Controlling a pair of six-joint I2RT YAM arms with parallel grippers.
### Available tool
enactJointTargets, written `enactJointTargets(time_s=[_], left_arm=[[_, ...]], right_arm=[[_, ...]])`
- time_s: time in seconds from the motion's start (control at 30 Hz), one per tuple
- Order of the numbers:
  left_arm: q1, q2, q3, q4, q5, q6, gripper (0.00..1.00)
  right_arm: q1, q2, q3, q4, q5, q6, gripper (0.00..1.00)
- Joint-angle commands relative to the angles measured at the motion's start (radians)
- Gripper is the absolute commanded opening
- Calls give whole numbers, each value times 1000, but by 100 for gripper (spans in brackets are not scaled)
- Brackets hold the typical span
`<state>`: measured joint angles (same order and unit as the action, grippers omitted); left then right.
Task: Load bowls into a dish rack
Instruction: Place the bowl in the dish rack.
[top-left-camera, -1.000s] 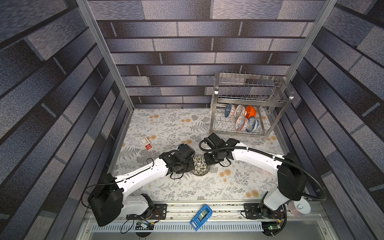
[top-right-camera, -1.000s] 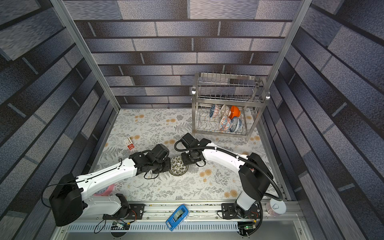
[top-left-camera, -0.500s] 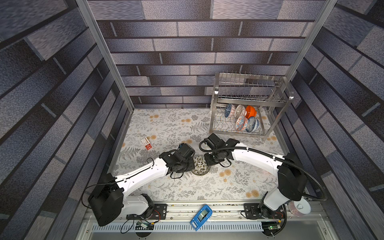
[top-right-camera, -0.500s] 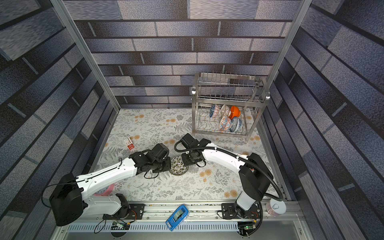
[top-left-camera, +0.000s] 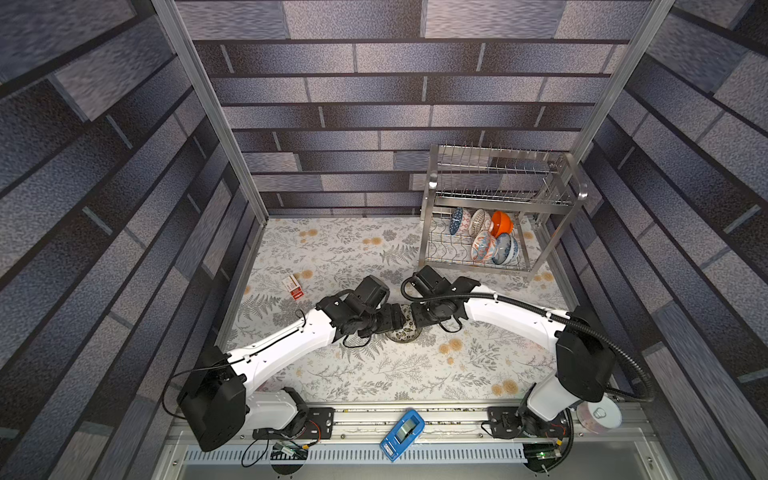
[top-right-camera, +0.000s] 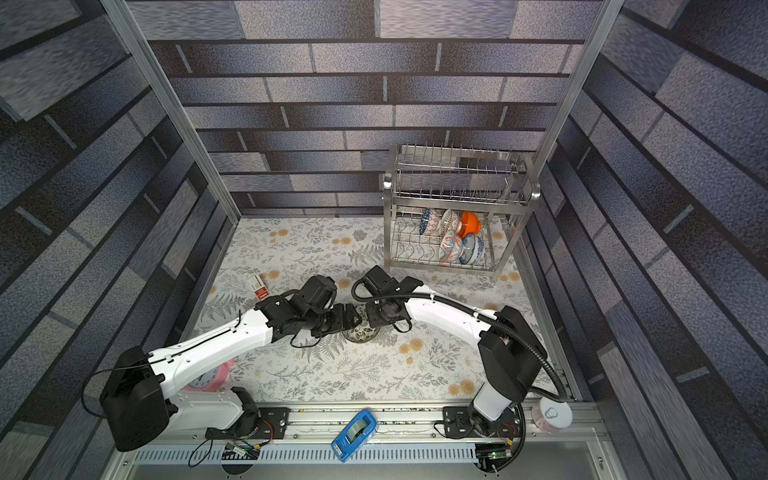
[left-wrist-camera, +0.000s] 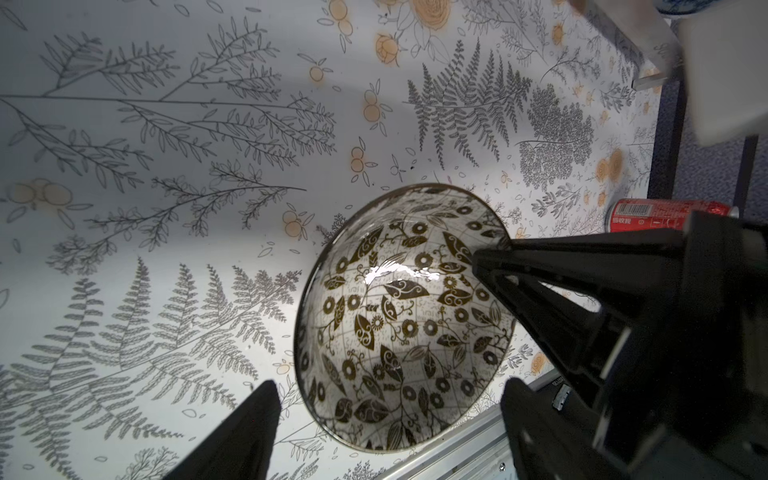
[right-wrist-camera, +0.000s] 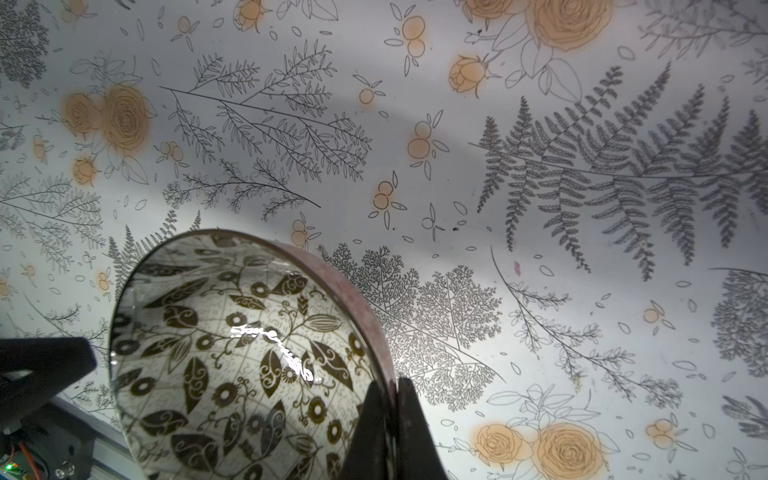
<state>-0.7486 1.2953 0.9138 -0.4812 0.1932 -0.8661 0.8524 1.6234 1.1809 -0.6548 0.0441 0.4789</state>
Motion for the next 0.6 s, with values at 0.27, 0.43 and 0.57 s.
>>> enactJointTargets(time_s=[0.27,0.43,0.57], left_arm=[[125,-17,86,-53,92,63,94],[193,-6,91,-40,131,67,94],[235,12,104,-23,170,76,94]], right_arm=[[-21,-22,95,-35,118,10,0],[-79,-24,133,-63,125,-21,0],[-131,-44,142,-80,139,-33,0]])
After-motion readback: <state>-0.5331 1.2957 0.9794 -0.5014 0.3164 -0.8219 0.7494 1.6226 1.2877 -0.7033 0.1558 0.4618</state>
